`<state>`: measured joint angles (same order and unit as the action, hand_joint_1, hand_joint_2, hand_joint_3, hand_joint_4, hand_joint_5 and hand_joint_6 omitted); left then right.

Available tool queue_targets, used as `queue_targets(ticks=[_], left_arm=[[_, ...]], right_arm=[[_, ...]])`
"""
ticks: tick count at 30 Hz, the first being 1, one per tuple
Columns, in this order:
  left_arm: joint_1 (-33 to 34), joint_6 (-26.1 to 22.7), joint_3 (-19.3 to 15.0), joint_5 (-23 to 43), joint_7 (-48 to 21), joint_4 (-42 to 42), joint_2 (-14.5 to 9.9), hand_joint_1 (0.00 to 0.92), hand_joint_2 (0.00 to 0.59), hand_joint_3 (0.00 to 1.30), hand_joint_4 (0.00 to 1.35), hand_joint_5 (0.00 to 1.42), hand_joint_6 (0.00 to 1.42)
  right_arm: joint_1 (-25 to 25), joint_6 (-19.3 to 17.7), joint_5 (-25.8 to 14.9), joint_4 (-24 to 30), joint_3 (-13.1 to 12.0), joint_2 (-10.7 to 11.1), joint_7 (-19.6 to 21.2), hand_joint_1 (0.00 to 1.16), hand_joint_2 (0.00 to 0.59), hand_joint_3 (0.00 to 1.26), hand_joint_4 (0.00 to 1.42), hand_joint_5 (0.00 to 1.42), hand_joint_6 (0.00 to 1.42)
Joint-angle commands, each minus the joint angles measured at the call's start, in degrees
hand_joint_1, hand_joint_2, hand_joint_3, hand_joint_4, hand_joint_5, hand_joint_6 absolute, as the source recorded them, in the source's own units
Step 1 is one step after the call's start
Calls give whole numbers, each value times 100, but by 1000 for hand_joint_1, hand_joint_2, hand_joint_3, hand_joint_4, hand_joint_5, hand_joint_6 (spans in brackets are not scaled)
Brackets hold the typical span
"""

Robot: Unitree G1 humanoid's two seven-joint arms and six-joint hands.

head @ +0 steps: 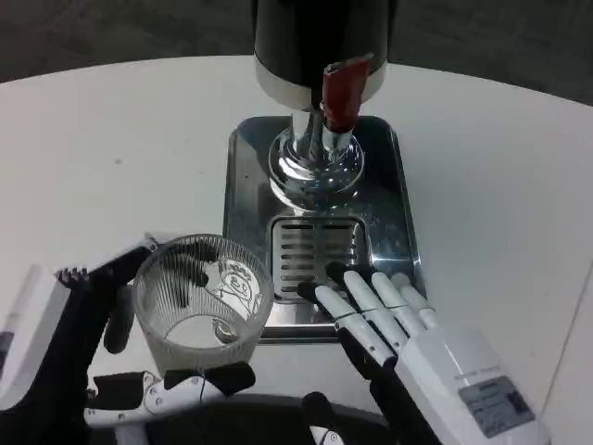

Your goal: Grasp the cup under the faucet to collect the drink, then remove the cup.

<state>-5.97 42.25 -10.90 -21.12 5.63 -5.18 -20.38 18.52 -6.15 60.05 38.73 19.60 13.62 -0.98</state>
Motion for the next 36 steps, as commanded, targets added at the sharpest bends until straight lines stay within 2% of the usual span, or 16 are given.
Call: queue_targets(ticks=[1,8,14,25,36], left_arm=[[286,60,19,-163,200,146,69,563,131,1027,1138,1238,1339],[1091,-46,81,-431,471,903,44,563,131,1032,1138,1238,1339],[1742,-159,327,-735,804,1666,73,563,131,1034,1138,1225,1319],[2989,-81,931,-1420,1759,3310,-102,567,133,1034,1138,1224,1317],[4213,-95,1763,-1771,2584,4884,-55,571,134,1034,1138,1224,1317]], right_arm=[[60,28,31,100,-35,-58,-80,456,511,105,9,0,17],[213,60,93,256,-131,-108,-99,458,511,111,10,0,17],[427,92,211,391,-185,-210,-80,459,511,114,11,0,26],[719,99,238,625,-416,-266,-70,460,511,109,11,0,31],[943,47,207,744,-476,-332,-76,468,519,111,11,5,46]])
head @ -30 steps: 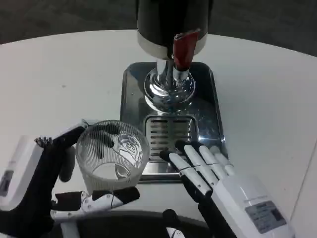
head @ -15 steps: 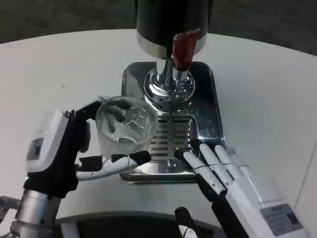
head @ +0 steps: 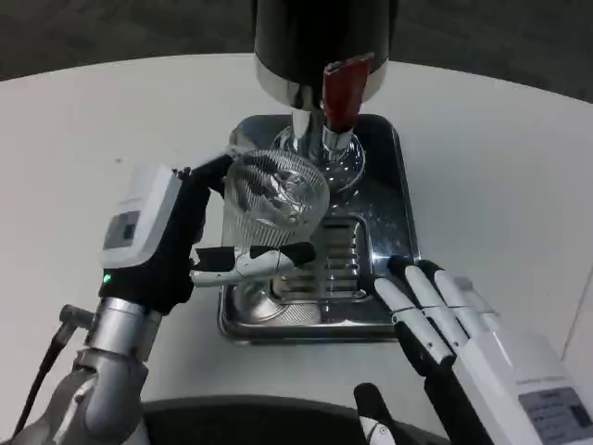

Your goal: Grasp the cup under the faucet to collect the drink, then remove the cup.

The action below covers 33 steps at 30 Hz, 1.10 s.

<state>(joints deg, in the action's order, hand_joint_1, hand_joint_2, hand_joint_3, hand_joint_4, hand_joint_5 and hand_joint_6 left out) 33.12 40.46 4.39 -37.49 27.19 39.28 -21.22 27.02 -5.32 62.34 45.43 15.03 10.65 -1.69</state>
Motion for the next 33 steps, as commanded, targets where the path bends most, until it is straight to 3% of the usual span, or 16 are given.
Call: queue_targets(ticks=[1,7,15,24,28,33], left_arm=[[365,94,291,-160,523,562,37,571,134,1034,1138,1224,1317],[769,52,755,-358,988,1332,93,570,133,1034,1138,1234,1317],[1465,6,1182,-374,1474,2405,445,571,134,1034,1138,1237,1319],[1710,-57,1481,-303,1510,2814,600,572,134,1027,1127,1226,1317],[1633,-95,1540,-263,1457,2802,556,561,114,953,1009,1083,1152],[1549,-121,1623,-298,1447,2790,441,481,76,794,791,904,916]], right_arm=[[98,-47,-36,75,-27,-39,13,470,519,113,12,17,48],[120,-97,-71,90,-70,-59,56,480,527,115,31,45,62],[136,-72,-57,93,-74,-117,22,503,517,124,32,52,76],[221,-26,-47,131,-115,-185,28,512,517,124,32,70,92],[199,-19,-106,82,-134,-216,23,514,517,124,37,73,94],[114,-34,-200,26,-194,-201,18,519,517,134,62,94,110]])
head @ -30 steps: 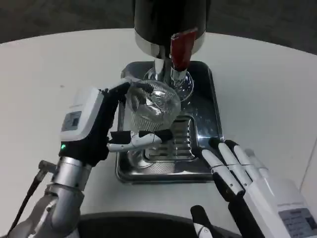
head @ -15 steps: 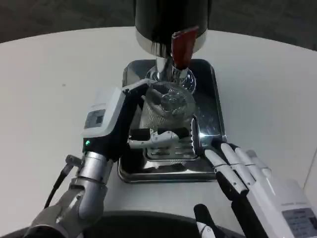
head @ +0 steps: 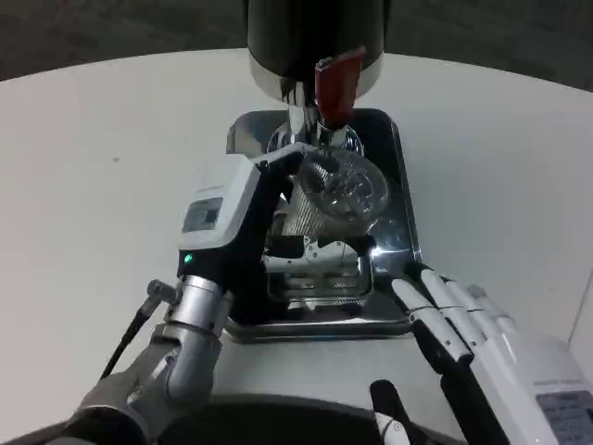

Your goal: Grasp the cup under the faucet to collect the drink, then remove the cup.

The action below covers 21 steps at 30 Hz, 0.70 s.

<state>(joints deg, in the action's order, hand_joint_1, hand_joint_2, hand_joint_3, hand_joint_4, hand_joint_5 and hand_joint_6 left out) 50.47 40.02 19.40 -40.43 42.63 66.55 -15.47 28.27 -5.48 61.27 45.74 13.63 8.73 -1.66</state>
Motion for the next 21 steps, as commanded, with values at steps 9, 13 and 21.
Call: queue_targets(ticks=[9,13,21], left_arm=[[-185,-59,186,145,-350,68,-171,342,66,448,431,539,342],[-212,-79,207,180,-371,55,-184,335,64,352,353,498,292],[-435,136,31,408,-345,-230,-289,40,0,134,98,301,136]], right_arm=[[-93,20,-188,-67,-89,3,-69,521,517,143,64,97,127],[-95,23,-238,-53,-113,22,-122,522,517,145,64,103,128],[-158,27,-316,-78,-144,27,-157,522,517,146,64,110,138]])
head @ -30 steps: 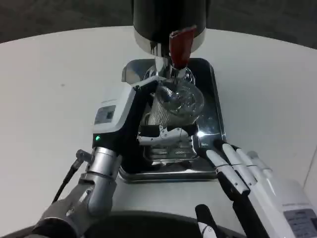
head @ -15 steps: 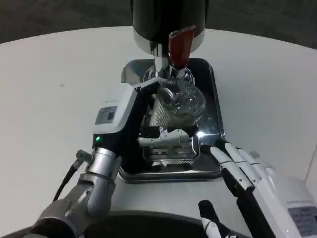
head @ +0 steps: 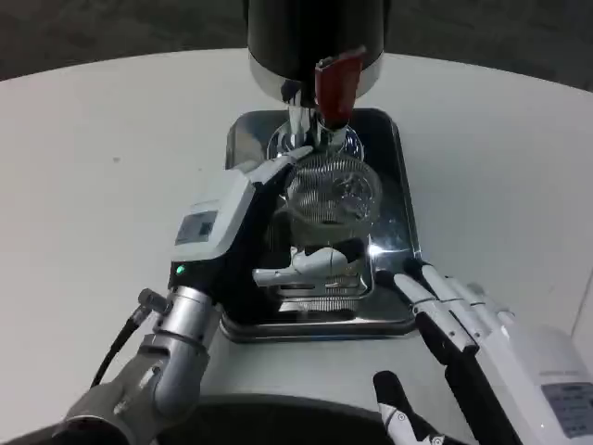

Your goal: Grasp the cup under the faucet to collect the drink, then remove the cup.

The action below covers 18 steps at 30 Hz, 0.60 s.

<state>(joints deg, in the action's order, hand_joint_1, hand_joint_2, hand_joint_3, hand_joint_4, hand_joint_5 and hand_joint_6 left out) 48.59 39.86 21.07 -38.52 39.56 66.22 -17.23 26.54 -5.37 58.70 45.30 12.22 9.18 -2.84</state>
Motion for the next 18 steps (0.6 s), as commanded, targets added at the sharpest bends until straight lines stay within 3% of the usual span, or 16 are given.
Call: queue_targets(ticks=[1,8,15,18], left_arm=[[-297,197,-196,301,-71,-254,-132,8,0,128,85,297,119],[-808,534,-617,801,-322,-935,-372,0,0,93,53,263,94],[-1625,517,-1413,1747,-1274,-2597,-697,0,0,1,0,174,34],[-1774,526,-1677,2562,-2242,-3229,-875,0,0,0,0,17,1]], right_arm=[[23,20,-58,-31,4,-25,-40,522,517,146,64,110,139],[55,2,-33,-21,77,-56,-29,523,517,146,64,111,143],[12,0,29,-15,192,-93,-68,518,511,146,64,111,145],[-43,10,85,-19,253,-106,-103,516,510,146,64,111,146]])
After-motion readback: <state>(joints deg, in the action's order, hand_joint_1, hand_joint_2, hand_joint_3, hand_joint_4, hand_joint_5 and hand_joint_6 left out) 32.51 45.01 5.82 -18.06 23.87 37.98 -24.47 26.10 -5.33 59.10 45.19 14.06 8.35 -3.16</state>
